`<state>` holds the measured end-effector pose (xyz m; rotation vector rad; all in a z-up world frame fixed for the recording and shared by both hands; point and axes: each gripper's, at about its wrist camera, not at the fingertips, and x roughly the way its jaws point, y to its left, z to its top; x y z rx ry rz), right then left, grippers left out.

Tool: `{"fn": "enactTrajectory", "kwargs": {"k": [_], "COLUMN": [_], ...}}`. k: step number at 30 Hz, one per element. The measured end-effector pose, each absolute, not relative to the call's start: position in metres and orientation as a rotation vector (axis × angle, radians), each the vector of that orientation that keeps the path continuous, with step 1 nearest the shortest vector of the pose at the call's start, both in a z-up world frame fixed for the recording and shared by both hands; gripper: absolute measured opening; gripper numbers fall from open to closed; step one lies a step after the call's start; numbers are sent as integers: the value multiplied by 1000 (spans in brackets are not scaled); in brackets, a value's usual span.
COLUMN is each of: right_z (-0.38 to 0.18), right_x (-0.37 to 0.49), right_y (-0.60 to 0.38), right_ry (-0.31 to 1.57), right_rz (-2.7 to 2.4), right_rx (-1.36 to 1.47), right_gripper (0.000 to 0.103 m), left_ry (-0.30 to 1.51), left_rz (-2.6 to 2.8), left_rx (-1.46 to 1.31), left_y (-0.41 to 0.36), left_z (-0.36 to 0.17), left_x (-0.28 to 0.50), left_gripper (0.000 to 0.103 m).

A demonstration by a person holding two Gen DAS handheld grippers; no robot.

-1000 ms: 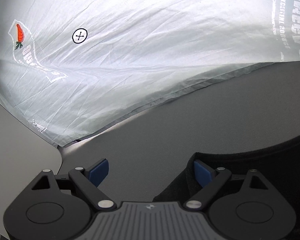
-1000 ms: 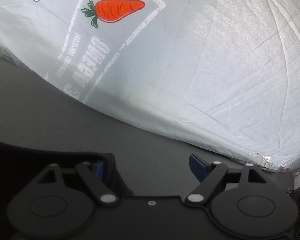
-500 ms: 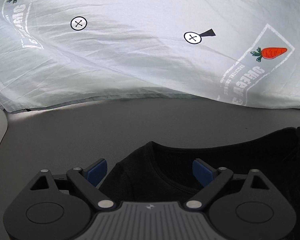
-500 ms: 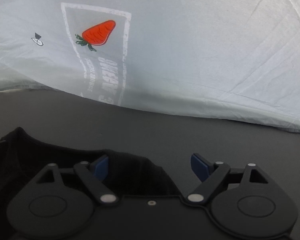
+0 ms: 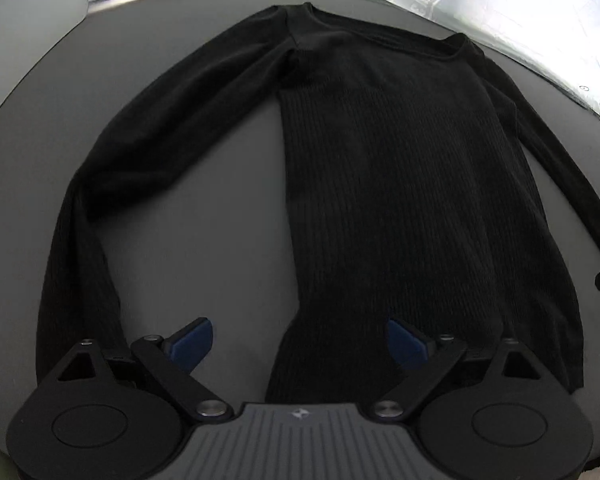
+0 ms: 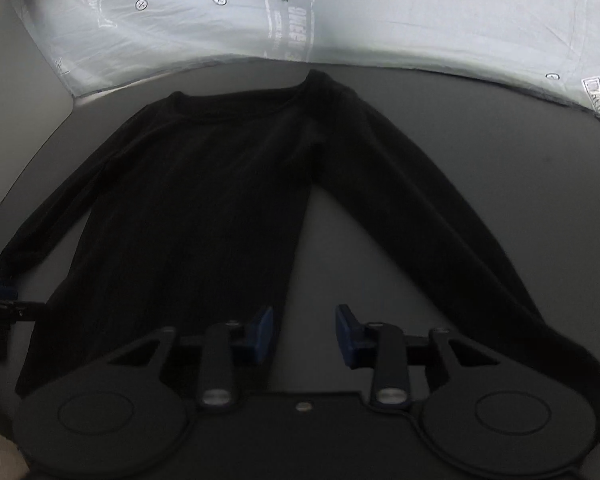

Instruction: Fold clothes

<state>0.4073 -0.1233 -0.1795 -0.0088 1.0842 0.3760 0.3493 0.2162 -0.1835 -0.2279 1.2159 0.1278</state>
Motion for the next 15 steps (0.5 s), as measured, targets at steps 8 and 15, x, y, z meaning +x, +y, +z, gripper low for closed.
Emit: {"fn": "enactTrajectory", "kwargs": {"k": [8, 15], "right_z": [-218, -184], "right_x": [346, 339], "right_y": [-133, -159], "right_ry": [1164, 1086], "right_rz": [367, 345], "right_rx": [64, 185], "right_gripper": [17, 0], "left_ry": [1194, 1118], "left_rz": [252, 303], "left_rx": [-294, -378], "left_y": [215, 226], "left_z": [-196, -165], "left_x": [318, 298], "left_gripper": [16, 4]}}
